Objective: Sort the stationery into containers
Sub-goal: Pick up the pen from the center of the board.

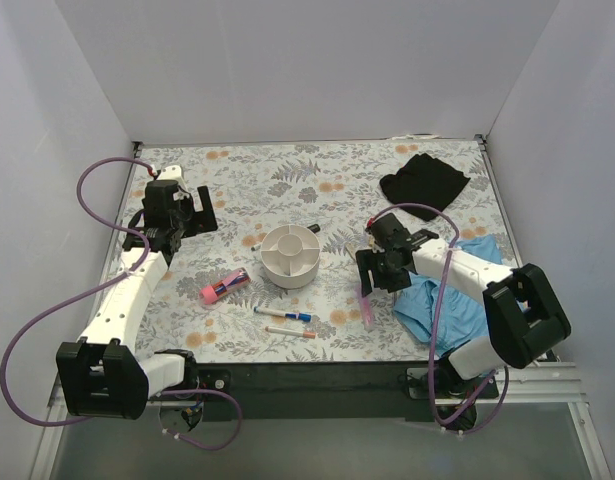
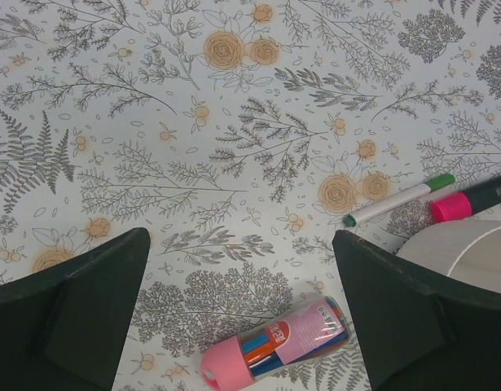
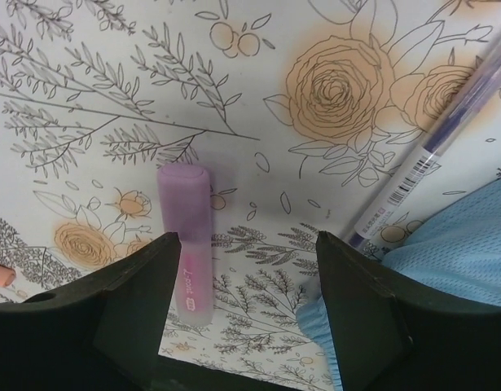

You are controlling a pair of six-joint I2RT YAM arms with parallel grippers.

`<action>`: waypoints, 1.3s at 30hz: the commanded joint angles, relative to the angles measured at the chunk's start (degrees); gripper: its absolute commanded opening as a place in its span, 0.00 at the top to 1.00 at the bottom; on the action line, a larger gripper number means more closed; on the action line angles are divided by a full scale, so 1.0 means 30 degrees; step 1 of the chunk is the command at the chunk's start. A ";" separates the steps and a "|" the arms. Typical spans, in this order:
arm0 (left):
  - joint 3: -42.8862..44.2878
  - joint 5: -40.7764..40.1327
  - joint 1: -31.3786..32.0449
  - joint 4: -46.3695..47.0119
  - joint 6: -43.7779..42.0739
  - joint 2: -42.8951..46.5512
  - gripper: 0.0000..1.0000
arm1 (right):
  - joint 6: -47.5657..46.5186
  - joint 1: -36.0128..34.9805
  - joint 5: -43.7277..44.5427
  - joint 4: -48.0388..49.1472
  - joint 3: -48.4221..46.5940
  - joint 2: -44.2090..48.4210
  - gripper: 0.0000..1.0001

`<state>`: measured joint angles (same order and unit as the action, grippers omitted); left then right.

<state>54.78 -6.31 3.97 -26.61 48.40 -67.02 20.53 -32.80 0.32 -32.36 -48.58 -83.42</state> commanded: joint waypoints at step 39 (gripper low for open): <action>-0.0507 0.0696 -0.0063 -0.0183 -0.0606 0.2214 0.02 | -0.3561 -0.2896 0.3383 -0.1284 -0.9523 0.0207 0.99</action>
<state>53.87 -4.08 3.92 -26.92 47.77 -64.01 17.10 -41.36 10.31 -36.56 -64.82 -90.15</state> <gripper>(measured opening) 0.982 0.240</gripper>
